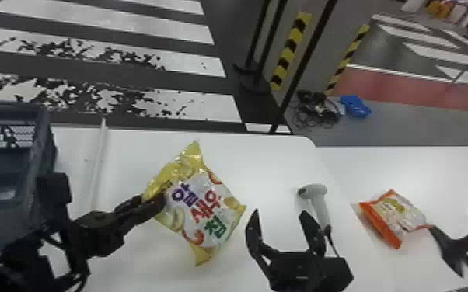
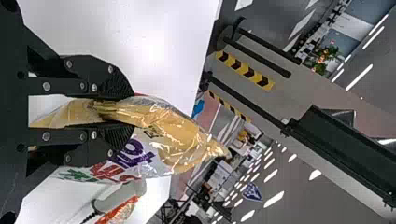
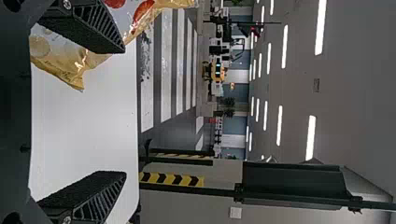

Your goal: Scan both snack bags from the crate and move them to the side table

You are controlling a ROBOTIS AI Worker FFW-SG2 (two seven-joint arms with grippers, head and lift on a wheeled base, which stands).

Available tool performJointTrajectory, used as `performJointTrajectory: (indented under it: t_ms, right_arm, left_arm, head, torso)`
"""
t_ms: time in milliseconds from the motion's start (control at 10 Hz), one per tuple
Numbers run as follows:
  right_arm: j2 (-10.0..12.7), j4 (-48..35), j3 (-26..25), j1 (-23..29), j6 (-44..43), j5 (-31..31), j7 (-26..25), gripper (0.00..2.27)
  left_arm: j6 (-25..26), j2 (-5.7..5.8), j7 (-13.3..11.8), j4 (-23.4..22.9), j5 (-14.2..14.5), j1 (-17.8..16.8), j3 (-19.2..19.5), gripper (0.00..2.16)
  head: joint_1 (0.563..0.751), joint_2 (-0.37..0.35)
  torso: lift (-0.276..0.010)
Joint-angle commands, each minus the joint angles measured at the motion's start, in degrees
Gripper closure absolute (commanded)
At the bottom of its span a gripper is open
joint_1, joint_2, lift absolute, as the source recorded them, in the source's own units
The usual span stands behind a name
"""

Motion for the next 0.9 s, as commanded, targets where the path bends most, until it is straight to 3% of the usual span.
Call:
performJointTrajectory:
  t_ms: [0, 200, 300, 400, 600, 700, 800]
  right_arm:
    - [0.04, 0.03, 0.06, -0.04, -0.06, -0.01, 0.0, 0.06]
    - [0.13, 0.03, 0.06, -0.04, -0.06, -0.01, 0.0, 0.06]
    - [0.13, 0.03, 0.06, -0.04, 0.11, -0.01, 0.0, 0.06]
    - [0.13, 0.03, 0.06, -0.04, 0.11, -0.01, 0.0, 0.06]
    - [0.04, 0.03, 0.32, -0.3, 0.11, -0.01, 0.09, 0.06]
    - [-0.05, -0.15, 0.5, -0.74, 0.11, 0.07, 0.09, 0.06]
    - [-0.22, -0.15, 0.59, -1.18, 0.29, 0.07, 0.17, 0.06]
  left_arm:
    - [0.81, 0.36, 0.76, -0.87, -1.69, 0.14, -0.34, 0.0]
    - [2.75, 0.36, 2.34, -1.48, -3.88, -0.3, -0.34, 0.03]
    - [2.39, 0.63, 4.54, -5.0, -8.19, 0.57, -0.34, 0.03]
    - [1.69, 1.06, 7.0, -10.54, -15.84, 2.77, -0.34, 0.03]
    - [-3.41, 3.44, 10.6, -20.91, -23.13, 7.25, 0.19, 0.03]
    - [-6.04, 4.32, 12.89, -24.42, -24.54, 9.8, 1.33, 0.03]
    - [-6.22, 5.02, 13.41, -26.71, -24.45, 11.74, 3.09, 0.03]
  head:
    - [0.695, -0.341]
    - [0.695, -0.34]
    - [0.695, -0.337]
    - [0.695, -0.329]
    - [0.695, -0.308]
    - [0.695, -0.297]
    - [0.695, -0.279]
  torso:
    - [-0.099]
    - [-0.099]
    - [-0.099]
    - [-0.099]
    - [-0.099]
    - [-0.099]
    - [-0.099]
